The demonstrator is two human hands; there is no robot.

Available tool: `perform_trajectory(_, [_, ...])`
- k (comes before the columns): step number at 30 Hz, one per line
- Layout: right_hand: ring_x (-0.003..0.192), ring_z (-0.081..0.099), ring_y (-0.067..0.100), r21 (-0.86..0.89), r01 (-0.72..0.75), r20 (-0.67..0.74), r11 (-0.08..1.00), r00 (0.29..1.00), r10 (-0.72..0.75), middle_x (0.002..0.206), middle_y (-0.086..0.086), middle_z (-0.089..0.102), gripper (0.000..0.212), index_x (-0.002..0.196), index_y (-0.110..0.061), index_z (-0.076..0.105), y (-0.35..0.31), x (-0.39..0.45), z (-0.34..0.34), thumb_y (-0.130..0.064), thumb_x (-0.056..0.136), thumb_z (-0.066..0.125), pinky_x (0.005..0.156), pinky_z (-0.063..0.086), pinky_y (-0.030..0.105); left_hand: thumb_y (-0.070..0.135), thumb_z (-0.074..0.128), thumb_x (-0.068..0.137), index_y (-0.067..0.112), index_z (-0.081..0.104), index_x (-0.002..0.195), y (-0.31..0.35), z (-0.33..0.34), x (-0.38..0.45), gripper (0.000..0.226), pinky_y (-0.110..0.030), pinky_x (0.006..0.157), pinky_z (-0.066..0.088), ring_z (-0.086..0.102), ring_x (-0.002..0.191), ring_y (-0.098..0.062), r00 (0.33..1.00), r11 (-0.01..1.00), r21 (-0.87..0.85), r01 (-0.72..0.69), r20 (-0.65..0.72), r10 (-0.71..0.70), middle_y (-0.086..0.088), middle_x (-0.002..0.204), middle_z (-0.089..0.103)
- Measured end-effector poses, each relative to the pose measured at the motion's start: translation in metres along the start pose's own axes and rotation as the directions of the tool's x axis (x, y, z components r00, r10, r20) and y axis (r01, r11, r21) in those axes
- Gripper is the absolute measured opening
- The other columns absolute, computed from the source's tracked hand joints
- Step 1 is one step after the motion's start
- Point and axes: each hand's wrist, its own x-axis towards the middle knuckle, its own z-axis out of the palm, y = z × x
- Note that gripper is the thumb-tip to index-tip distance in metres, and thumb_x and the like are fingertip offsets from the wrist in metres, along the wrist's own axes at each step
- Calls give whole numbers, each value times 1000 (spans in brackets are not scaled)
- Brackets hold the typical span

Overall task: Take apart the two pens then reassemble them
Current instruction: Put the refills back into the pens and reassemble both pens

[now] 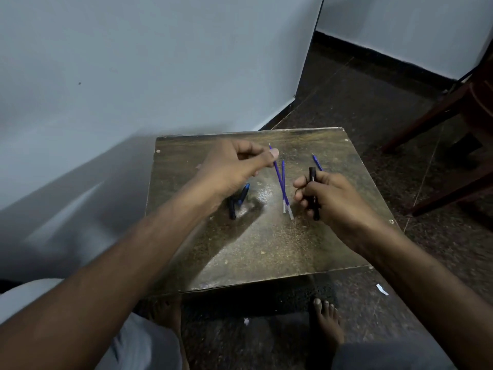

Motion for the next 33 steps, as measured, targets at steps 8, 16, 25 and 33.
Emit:
perform_trajectory(8, [61, 52, 8, -353, 229, 34, 907, 972, -232, 65, -5, 62, 26, 78, -12, 73, 2, -6, -5, -31, 93, 83, 64, 41, 34, 42, 85, 91, 26, 86, 97, -3, 25, -9, 17, -13, 69, 50, 66, 65, 12, 999, 998, 36, -43, -29, 44, 12, 87, 84])
perform_trajectory(16, [76, 72, 12, -797, 62, -216, 600, 900, -380, 72, 0, 75, 20, 77, -16, 79, -18, 20, -71, -29, 90, 87, 67, 50, 24, 42, 80, 95, 32, 82, 98, -1, 19, -10, 11, -4, 61, 51, 71, 73, 7, 984, 913, 384, -142, -46, 172, 18, 87, 78])
perform_trajectory(25, [77, 66, 11, -806, -19, -247, 591, 919, -308, 72, -1, 72, 21, 75, -17, 79, -4, 49, -88, -30, 87, 91, 62, 44, 25, 46, 78, 95, 39, 77, 94, -3, 23, -14, 6, -15, 62, 55, 65, 65, 11, 957, 739, 623, -256, 56, 285, 30, 74, 66])
perform_trajectory(33, [71, 59, 0, -821, 3, -220, 570, 921, -322, 73, -2, 72, 17, 78, -18, 80, -4, 46, -84, -28, 89, 89, 57, 39, 18, 44, 79, 95, 40, 77, 93, -3, 16, -12, 5, -16, 65, 56, 66, 67, 10, 955, 736, 627, -255, 45, 293, 28, 76, 68])
